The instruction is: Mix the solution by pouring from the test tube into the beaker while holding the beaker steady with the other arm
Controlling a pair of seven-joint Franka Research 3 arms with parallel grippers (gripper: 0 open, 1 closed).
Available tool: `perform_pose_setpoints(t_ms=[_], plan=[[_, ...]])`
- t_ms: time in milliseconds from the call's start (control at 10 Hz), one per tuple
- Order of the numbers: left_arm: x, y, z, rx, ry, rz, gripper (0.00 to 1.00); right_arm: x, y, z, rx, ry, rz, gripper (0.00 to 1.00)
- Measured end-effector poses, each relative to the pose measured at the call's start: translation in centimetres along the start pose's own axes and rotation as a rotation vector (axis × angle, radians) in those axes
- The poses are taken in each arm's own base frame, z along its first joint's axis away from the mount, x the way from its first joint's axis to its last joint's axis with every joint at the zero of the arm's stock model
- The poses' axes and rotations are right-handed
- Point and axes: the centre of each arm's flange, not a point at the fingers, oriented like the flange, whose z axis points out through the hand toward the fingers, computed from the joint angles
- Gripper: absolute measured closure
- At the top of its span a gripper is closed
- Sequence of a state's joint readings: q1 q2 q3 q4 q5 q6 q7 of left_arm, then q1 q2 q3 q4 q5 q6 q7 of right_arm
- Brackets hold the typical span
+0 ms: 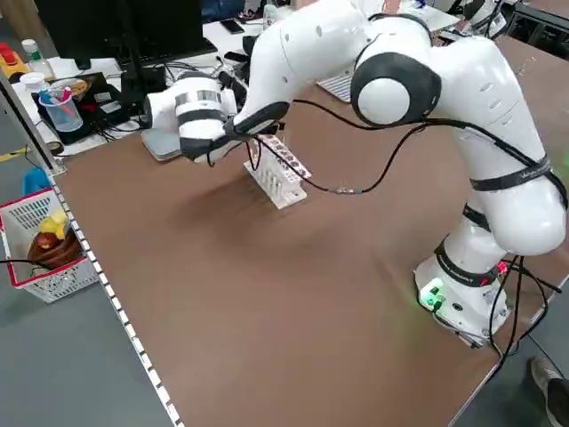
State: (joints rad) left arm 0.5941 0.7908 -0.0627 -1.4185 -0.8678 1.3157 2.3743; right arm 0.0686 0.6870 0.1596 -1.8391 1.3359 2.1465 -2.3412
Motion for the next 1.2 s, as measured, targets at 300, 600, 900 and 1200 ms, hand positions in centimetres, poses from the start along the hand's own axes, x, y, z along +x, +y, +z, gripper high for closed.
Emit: perform_pose_setpoints(t_ms=[300, 600, 900, 1200], plan=[[-3.1, 2.1, 0.3, 0.001, 0.055, -0.024, 0.02, -1.5, -2.6, 3.1, -0.019, 0.064, 0.023, 0.00], [-4.7, 2.5, 1.8, -0.004, 0.096, -0.020, 0.13, -3.4, -4.1, 5.6, -0.058, 0.113, 0.047, 0.00], [-6.5, 2.8, 2.9, -0.005, 0.127, -0.006, 0.28, -2.6, -4.7, 7.1, -0.033, 0.112, 0.030, 0.00], [-6.7, 2.7, 3.2, 0.000, 0.138, -0.003, 0.37, -1.8, -5.4, 8.6, -0.019, 0.120, 0.030, 0.00]])
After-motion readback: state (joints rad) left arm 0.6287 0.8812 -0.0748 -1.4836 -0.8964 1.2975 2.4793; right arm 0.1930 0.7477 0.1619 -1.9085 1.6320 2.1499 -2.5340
